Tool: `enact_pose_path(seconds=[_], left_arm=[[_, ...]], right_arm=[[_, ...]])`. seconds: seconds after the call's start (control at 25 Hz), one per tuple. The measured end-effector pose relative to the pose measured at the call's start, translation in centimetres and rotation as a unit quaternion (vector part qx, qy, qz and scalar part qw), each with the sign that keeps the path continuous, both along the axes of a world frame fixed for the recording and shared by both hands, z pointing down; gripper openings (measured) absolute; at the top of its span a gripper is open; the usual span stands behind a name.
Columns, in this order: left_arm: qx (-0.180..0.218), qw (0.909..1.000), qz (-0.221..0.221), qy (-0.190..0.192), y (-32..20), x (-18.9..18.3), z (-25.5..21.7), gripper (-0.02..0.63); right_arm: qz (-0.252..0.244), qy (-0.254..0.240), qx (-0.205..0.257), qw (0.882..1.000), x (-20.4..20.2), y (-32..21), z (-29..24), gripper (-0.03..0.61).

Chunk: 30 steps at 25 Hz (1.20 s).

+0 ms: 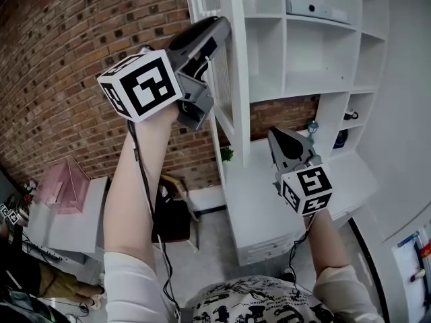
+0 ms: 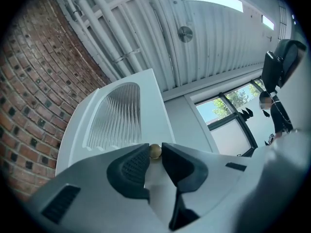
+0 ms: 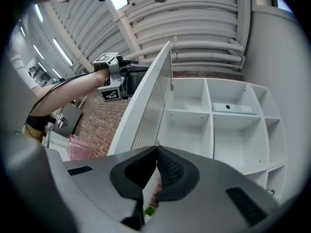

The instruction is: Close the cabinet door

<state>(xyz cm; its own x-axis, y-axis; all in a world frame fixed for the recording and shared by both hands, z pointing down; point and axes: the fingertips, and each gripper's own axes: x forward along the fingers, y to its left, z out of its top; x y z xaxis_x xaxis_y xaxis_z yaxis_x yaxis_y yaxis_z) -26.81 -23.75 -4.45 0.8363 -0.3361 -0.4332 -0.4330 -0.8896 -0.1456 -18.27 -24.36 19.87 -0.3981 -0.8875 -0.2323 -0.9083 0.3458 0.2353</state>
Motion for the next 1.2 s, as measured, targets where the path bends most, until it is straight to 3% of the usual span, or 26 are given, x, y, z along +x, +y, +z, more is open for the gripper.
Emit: enact_pose_path(seconds=[0.24,0.72,1.2], left_arm=[[0.013,0.9998,-0.016,0.002,-0.6,3.3,-0.1,0.089],[0.034,0.9946,-0.098,0.006,-4.4,13.4,0.3,0.086],[0.056,0.9763,-0.209,-0.014,-11.2,21.7,0.2,0.083]], right_arm=[[-0.012,0.004,0.004,1.000,3.6,-0.8,-0.5,0.015],[-0.055,0.005,0.011,0.998,14.1,-6.5,-0.7,0.015],[-0.072,0.012,0.019,0.997,23.2,-11.8,-0.6,0.015]])
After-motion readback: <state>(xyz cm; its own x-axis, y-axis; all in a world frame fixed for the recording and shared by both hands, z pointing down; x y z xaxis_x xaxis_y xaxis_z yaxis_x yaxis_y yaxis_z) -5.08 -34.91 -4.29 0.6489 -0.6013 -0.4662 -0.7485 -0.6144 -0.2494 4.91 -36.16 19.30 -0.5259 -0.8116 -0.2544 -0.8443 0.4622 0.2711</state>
